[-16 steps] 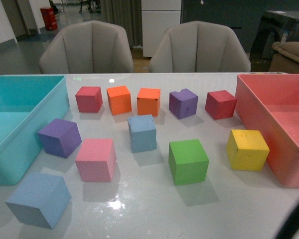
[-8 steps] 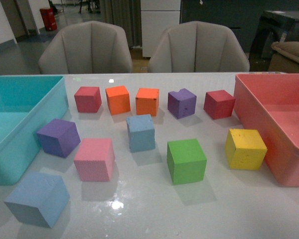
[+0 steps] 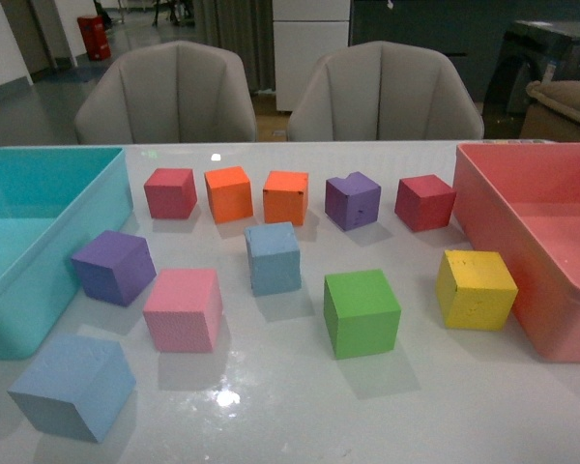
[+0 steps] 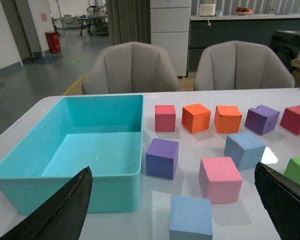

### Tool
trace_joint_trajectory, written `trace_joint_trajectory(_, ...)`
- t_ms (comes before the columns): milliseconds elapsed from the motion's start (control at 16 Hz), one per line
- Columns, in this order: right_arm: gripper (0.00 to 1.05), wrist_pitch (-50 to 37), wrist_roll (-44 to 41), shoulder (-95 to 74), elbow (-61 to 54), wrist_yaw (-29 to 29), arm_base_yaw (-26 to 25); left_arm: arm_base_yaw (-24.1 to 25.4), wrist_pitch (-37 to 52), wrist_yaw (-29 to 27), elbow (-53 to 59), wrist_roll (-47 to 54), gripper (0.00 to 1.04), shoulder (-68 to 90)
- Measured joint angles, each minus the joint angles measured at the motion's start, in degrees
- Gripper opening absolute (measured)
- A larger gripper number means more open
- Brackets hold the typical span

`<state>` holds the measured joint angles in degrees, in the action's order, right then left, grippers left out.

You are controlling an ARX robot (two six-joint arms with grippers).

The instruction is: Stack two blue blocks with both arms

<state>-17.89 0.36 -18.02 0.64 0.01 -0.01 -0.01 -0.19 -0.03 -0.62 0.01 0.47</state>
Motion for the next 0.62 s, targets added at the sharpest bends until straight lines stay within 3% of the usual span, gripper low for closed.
trace_joint_trajectory(625,0.02,11.6,0.0,10.5,0.1,0.0,0.0,0.0,0.0,0.0,0.0,0.0,0.98,0.0)
